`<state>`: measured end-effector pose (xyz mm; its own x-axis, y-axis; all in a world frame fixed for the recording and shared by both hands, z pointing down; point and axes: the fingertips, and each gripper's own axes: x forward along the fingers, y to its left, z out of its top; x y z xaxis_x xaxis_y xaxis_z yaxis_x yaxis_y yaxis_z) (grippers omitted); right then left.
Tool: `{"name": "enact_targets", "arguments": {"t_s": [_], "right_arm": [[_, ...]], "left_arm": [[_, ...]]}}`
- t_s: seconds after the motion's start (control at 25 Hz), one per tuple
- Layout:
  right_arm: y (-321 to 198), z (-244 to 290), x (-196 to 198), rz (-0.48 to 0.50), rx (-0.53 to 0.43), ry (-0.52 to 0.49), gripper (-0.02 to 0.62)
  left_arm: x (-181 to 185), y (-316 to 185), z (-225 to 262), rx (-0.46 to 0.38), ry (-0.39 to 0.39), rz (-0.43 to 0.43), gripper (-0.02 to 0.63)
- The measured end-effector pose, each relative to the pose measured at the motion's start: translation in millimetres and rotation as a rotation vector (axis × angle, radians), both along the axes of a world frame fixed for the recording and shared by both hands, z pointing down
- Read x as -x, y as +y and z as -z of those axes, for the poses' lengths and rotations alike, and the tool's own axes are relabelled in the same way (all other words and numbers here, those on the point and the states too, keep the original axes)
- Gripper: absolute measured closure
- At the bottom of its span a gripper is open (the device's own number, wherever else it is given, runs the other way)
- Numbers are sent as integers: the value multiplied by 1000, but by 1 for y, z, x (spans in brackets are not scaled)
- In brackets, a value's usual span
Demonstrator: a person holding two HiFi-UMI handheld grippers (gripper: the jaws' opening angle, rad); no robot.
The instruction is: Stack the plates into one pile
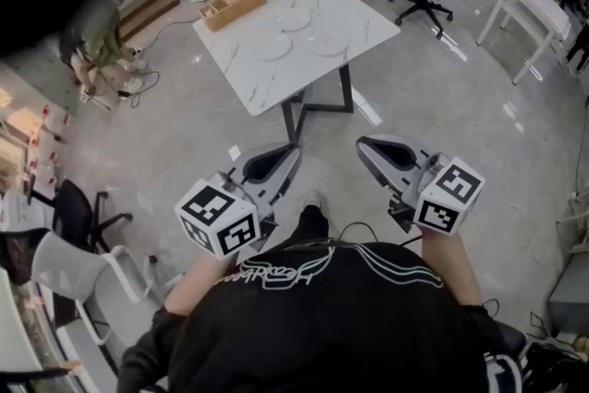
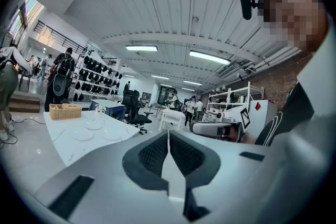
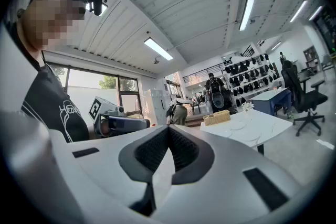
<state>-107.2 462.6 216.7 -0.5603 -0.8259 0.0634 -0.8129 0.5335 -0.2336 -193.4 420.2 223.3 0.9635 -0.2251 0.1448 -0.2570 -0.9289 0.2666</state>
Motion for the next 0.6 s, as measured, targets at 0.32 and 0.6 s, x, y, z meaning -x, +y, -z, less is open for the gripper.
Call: {"name": "enact_targets", "arguments": {"t_s": [0.32, 0.6], "right_arm": [[-18, -22, -14, -55, 45, -7, 566], [-80, -35, -31, -18, 75, -2, 457]], "left_arm": [[-10, -13, -14, 8, -3, -19, 574], [-30, -76, -35, 55, -33, -16, 574]]}}
